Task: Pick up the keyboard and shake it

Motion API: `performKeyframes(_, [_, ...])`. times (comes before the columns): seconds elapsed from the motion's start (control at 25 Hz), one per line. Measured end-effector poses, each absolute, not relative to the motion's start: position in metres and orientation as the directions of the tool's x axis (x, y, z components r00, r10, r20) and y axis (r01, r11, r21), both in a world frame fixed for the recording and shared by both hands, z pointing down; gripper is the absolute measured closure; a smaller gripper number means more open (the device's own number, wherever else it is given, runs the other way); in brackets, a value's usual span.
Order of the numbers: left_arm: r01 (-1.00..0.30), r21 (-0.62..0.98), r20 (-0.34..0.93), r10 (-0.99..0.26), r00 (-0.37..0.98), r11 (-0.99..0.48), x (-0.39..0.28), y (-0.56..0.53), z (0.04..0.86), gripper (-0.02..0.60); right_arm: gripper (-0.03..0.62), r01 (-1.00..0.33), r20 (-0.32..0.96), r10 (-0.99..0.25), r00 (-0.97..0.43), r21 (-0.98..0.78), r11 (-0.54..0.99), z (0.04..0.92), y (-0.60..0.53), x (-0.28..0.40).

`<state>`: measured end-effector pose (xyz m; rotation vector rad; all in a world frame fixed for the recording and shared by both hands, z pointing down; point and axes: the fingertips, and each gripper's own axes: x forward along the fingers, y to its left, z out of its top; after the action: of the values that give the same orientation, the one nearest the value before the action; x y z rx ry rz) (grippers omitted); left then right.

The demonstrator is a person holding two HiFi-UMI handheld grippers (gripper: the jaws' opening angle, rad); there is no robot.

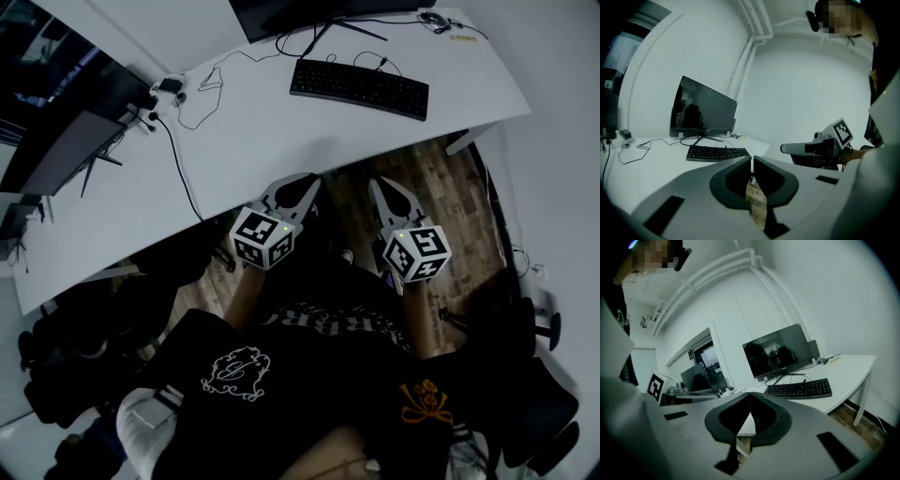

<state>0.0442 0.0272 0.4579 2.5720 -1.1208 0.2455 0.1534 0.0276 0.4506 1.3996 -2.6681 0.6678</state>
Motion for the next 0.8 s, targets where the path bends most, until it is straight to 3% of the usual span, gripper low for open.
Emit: performKeyframes(0.8, [-0.709,0.242,0.26,-0.66,0.705,-0.662,0.058,0.069,0.451,0.547,0.58,-0.752,0.253,-0.711,-0.656,-0.297,0.588,0.44,0.073,0.143])
